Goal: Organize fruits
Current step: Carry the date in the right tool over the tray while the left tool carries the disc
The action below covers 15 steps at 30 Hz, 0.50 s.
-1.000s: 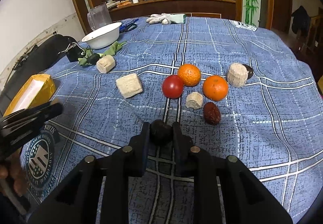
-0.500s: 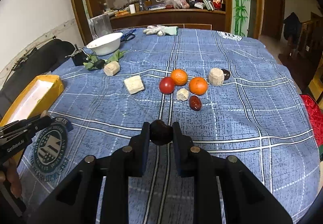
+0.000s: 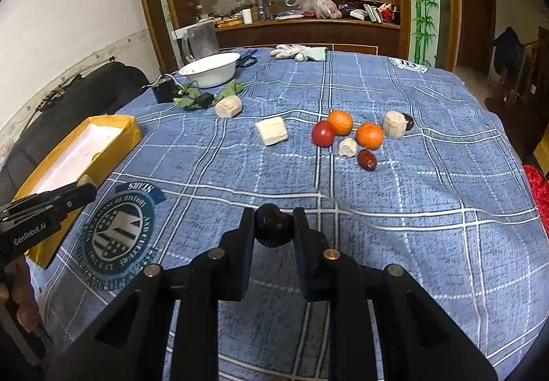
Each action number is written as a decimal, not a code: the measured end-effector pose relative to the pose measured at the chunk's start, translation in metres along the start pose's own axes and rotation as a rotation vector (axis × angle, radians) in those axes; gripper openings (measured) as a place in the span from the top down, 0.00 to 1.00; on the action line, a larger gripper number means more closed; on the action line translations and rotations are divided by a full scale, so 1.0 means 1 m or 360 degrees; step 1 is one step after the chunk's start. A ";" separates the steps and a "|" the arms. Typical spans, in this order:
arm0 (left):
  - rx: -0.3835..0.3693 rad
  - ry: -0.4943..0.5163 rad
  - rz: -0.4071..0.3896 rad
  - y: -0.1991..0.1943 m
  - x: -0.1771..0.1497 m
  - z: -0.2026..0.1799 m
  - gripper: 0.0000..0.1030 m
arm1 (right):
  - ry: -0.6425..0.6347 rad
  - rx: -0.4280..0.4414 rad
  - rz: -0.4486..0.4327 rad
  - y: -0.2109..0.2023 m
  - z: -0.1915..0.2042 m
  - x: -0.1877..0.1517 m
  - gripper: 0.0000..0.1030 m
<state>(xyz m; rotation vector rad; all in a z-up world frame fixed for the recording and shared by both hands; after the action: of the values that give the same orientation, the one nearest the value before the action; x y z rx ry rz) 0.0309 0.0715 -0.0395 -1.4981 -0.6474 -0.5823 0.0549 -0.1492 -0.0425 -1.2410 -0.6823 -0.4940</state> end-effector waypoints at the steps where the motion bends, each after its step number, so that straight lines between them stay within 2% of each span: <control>1: 0.0001 -0.0006 0.0000 -0.002 -0.001 0.002 0.73 | 0.0001 0.0004 0.0003 0.000 0.002 -0.001 0.77; 15: 0.0006 -0.0062 -0.0030 -0.015 -0.004 0.013 0.73 | -0.0016 0.0008 0.0000 -0.006 0.009 -0.005 0.77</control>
<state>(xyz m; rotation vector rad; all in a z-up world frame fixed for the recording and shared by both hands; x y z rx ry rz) 0.0170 0.0846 -0.0322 -1.5040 -0.6931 -0.5673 0.0457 -0.1423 -0.0408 -1.2394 -0.6918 -0.4860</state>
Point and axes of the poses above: each gripper's, at about its wrist camera, not at the fingertips, and y roughly the way its jaws point, z to its left, x to its top, the point moved 4 cm from there along y, roughly the way its jaws point, and after that the axes turned 4 degrees about y, right-handed, at the moved point
